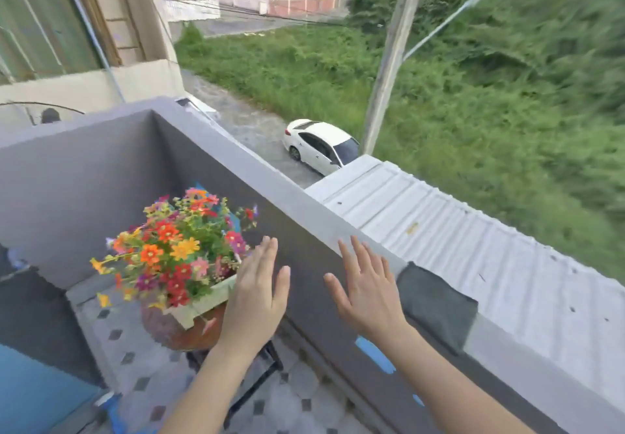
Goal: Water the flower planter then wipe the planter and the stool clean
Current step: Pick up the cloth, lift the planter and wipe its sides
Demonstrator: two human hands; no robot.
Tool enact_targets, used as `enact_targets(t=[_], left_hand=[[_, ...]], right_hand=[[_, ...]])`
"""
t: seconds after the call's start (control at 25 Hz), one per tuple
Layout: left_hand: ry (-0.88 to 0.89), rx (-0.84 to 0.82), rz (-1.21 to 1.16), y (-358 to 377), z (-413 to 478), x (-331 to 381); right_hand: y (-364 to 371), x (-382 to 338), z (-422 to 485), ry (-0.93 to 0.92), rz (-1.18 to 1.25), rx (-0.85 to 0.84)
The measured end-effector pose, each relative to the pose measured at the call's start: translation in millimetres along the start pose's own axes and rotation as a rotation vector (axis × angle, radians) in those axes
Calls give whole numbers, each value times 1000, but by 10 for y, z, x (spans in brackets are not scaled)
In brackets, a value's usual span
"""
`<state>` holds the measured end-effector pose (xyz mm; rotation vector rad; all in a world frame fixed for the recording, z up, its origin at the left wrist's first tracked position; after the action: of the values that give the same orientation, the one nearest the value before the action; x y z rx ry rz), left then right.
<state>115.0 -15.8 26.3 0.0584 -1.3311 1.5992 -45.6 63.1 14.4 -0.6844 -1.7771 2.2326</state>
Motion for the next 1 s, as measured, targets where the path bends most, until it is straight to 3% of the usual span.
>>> enact_targets(t=[0.24, 0.48, 0.64, 0.84, 1.0], left_hand=[[39, -421, -45, 1689, 242, 855], [-58, -675, 55, 2885, 483, 1171], [-69, -613, 327, 3191, 544, 1220], [-331, -544, 189, 3234, 499, 1133], [-249, -607, 69, 3244, 485, 1159]], right_hand=[[212, 1988, -119, 346, -66, -107], [556, 2901, -149, 506, -48, -292], [715, 3005, -152, 569, 7, -404], [748, 2989, -128, 522, 261, -179], [698, 2921, -123, 430, 413, -101]])
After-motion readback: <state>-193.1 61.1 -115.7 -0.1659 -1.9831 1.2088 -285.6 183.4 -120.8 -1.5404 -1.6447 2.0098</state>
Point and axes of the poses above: each hand's wrist, its own z-axis towards the middle knuckle, its own y-axis out of the palm, x = y × z, the point moved 6 cm from there along z, towards the middle knuckle, and after that the axes turned 4 degrees about y, right-handed, at the moved point
